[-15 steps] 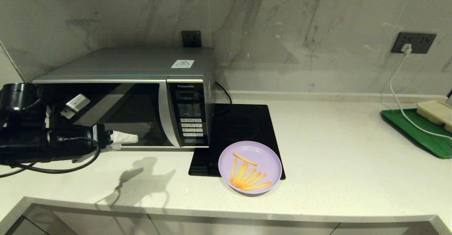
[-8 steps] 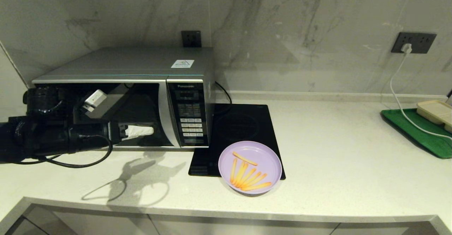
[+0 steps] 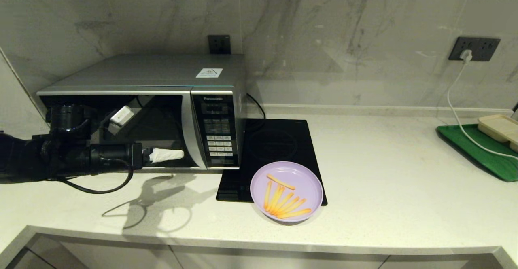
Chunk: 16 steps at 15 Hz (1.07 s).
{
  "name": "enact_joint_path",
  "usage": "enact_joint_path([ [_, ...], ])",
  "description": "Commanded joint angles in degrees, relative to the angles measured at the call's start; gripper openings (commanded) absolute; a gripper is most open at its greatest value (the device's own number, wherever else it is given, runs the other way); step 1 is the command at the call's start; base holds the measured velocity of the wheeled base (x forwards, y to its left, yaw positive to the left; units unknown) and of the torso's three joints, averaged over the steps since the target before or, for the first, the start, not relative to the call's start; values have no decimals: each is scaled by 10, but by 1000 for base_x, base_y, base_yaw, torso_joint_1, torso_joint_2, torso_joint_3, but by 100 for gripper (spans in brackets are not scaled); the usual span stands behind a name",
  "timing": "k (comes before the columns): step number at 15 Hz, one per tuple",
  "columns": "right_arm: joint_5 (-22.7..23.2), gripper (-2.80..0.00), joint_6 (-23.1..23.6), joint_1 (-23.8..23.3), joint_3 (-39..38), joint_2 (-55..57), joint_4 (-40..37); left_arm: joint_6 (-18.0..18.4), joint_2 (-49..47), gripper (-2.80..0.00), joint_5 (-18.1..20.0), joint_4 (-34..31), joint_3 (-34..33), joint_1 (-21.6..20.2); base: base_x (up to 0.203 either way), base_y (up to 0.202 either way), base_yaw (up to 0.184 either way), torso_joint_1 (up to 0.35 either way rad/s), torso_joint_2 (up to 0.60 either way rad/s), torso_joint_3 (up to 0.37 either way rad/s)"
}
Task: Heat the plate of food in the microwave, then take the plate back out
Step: Open the microwave oven
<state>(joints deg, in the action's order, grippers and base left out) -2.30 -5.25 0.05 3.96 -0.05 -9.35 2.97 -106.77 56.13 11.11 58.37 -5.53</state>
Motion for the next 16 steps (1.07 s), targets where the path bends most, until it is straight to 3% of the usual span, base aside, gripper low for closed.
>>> enact_joint_path([
  [1,-1,-280,0,0,0,0,-1,39,-21,0,38,1,10,-4,0,0,0,0,0,0],
  [8,0,-280,0,0,0,0,-1,46,-38,0,35,2,35,-5,0,0,0,0,0,0],
  [12,0,-280,0,0,0,0,-1,107,-63,0,34,8,44,-5,0,0,0,0,0,0],
  [16,-1,-280,0,0,0,0,-1,117,-70,0,33,8,56,4,0,0,0,0,0,0],
])
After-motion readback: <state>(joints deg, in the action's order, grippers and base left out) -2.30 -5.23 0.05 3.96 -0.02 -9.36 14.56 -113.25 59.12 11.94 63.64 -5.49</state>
